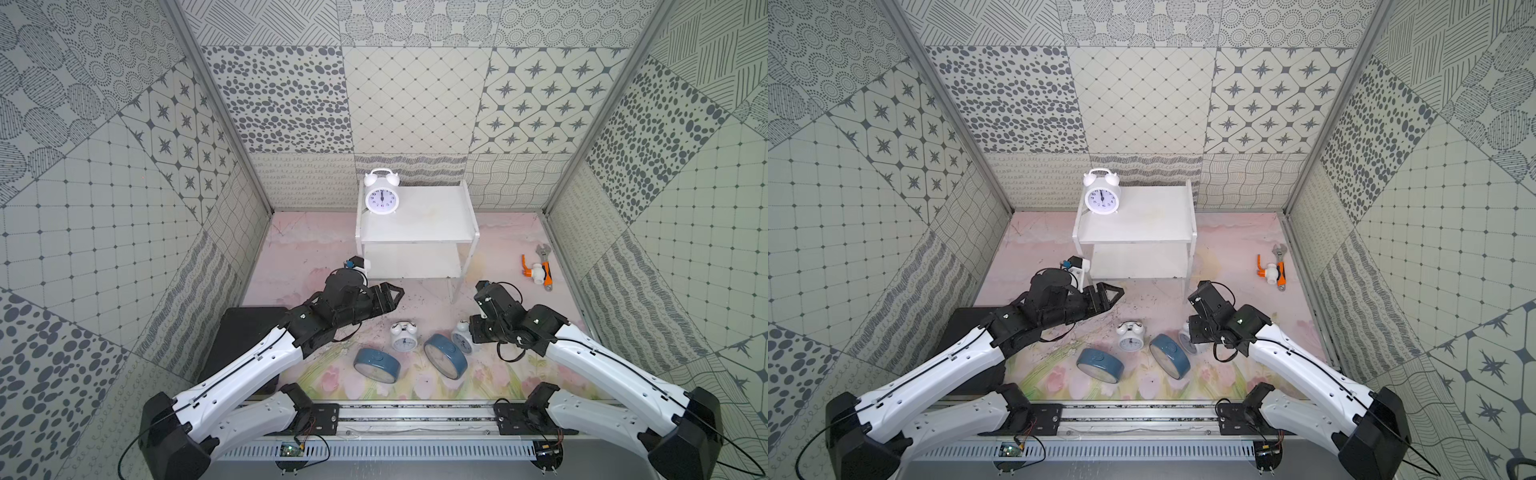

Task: Place the alarm clocks on the shelf by style
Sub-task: Pick up the alarm from the center of the board.

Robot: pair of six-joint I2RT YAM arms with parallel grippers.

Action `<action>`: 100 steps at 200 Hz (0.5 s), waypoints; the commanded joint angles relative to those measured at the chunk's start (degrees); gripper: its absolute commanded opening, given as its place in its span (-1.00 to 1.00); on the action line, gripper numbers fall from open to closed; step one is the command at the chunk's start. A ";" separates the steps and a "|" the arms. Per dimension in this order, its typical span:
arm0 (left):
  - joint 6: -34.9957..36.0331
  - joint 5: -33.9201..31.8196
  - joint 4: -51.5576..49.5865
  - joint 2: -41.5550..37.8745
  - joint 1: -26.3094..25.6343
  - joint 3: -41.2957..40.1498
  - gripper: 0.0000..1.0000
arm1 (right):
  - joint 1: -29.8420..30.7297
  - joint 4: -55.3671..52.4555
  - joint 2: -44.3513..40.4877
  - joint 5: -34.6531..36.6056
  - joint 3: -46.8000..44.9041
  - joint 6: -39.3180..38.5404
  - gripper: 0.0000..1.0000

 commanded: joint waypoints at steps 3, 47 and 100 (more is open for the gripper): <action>1.92 1.54 2.84 -0.38 0.14 1.00 0.50 | 0.23 0.06 0.75 1.63 0.92 0.12 -0.52; 1.94 1.32 2.33 -1.19 0.22 0.95 0.50 | 0.26 -0.20 1.21 2.62 1.51 -0.02 -0.69; 2.58 1.10 2.23 -1.20 0.43 1.34 0.50 | 0.27 -1.44 2.34 3.90 2.74 0.16 -0.82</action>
